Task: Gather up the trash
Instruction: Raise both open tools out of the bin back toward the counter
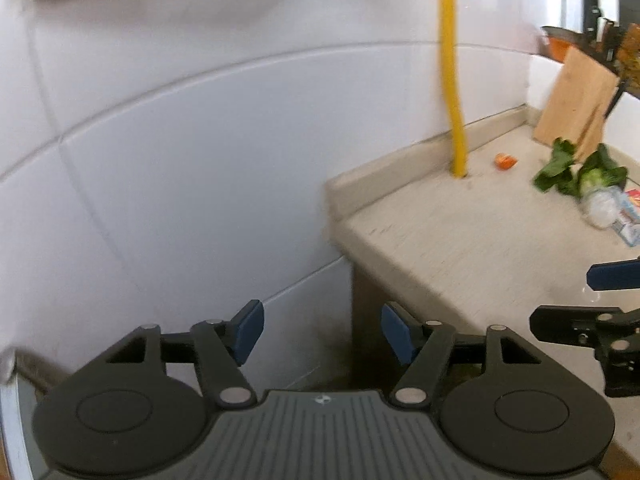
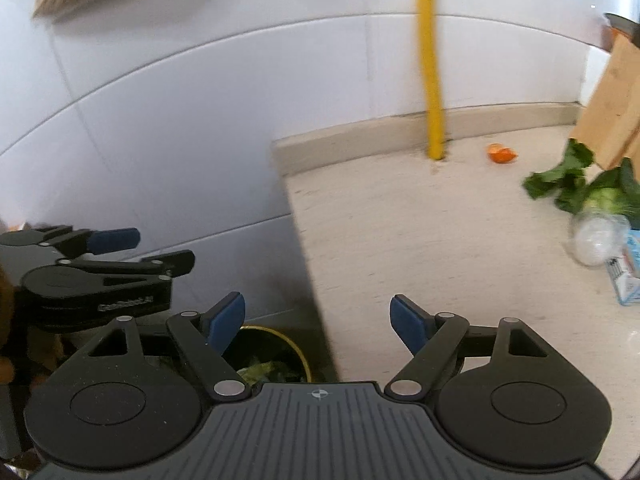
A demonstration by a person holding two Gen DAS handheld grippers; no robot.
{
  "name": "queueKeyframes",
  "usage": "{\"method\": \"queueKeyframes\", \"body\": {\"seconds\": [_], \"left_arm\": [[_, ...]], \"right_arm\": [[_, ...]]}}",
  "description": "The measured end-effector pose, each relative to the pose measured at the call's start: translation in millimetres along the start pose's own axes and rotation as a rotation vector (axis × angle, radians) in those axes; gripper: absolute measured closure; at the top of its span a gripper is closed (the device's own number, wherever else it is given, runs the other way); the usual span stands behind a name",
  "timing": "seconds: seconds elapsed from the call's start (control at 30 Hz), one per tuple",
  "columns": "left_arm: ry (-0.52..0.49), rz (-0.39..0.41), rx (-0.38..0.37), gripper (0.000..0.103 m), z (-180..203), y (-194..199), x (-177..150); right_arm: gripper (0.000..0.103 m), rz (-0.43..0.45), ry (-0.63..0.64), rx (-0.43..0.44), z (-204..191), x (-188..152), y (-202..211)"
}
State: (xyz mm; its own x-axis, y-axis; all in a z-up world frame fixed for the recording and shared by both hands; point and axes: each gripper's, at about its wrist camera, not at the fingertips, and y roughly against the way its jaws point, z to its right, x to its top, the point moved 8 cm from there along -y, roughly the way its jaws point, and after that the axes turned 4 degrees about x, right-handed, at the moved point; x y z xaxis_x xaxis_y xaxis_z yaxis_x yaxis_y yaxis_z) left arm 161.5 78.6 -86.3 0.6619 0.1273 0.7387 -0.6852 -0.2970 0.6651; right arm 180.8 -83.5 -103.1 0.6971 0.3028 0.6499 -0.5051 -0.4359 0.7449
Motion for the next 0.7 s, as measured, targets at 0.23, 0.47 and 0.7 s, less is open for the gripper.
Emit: {"method": "queueKeyframes", "body": {"seconds": [0.23,0.47,0.7], "left_arm": [[-0.08,0.054,-0.051,0.039,44,2,34],[-0.153,0.071,-0.109,0.038,96,-8,56],[-0.221,0.072,-0.162,0.038,145,-14,70]], "right_arm": [[0.018,0.05,-0.057,-0.049,43,9,20],[0.017,0.083,-0.114,-0.11,90,13,33],[0.017,0.102,-0.188,-0.17,143,9,43]]}}
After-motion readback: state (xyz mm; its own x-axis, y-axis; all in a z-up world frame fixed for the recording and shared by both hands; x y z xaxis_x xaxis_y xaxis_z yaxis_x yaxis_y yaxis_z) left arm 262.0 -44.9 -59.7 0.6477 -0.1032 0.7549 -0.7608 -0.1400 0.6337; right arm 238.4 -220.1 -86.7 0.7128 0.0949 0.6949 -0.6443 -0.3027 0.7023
